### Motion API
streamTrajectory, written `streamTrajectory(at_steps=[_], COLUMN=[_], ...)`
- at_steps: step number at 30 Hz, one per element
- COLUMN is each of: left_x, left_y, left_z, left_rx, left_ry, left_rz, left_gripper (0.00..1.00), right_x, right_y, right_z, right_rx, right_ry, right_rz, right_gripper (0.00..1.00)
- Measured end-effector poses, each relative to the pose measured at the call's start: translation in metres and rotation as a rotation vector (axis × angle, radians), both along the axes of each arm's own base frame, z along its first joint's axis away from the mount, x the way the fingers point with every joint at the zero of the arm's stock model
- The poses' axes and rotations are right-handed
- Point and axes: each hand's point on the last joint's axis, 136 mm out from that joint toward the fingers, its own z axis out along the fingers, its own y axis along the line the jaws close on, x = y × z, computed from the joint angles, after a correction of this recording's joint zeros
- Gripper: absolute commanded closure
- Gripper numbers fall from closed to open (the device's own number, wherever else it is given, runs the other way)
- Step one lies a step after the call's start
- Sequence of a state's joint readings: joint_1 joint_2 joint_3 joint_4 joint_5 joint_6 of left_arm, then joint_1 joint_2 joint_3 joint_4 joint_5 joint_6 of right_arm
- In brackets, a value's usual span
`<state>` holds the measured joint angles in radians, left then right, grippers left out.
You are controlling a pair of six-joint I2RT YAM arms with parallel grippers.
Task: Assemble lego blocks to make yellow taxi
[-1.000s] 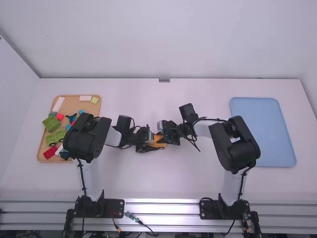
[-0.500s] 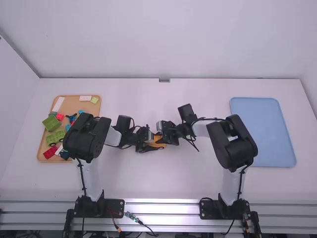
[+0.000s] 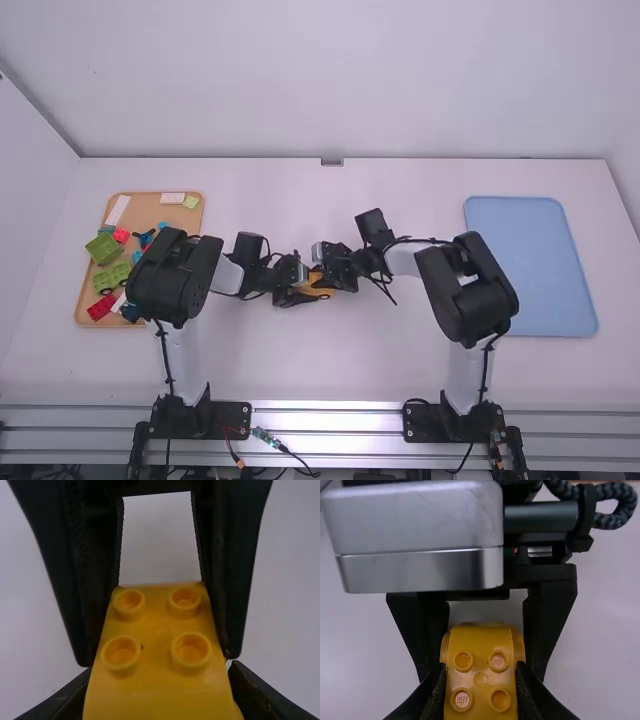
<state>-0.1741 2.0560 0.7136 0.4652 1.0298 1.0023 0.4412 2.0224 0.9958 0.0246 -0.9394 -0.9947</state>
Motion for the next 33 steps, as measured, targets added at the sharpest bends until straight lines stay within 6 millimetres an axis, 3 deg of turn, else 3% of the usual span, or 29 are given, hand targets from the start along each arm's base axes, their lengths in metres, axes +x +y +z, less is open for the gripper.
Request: streamTrajectory(at_steps=[33], left_x=[0.0019], left_y=[0.0023], left_z=[-0.0001], left_rx=[0.001], left_ry=[-0.001], left_rz=[0.008], left_gripper=[0.51], right_x=[0.0013], right_y=[0.0041], right_z=[-0.004], right_rx=[-0.092], right_ry=[-0.039], right_rz=[-0.012], right_gripper=[1.0])
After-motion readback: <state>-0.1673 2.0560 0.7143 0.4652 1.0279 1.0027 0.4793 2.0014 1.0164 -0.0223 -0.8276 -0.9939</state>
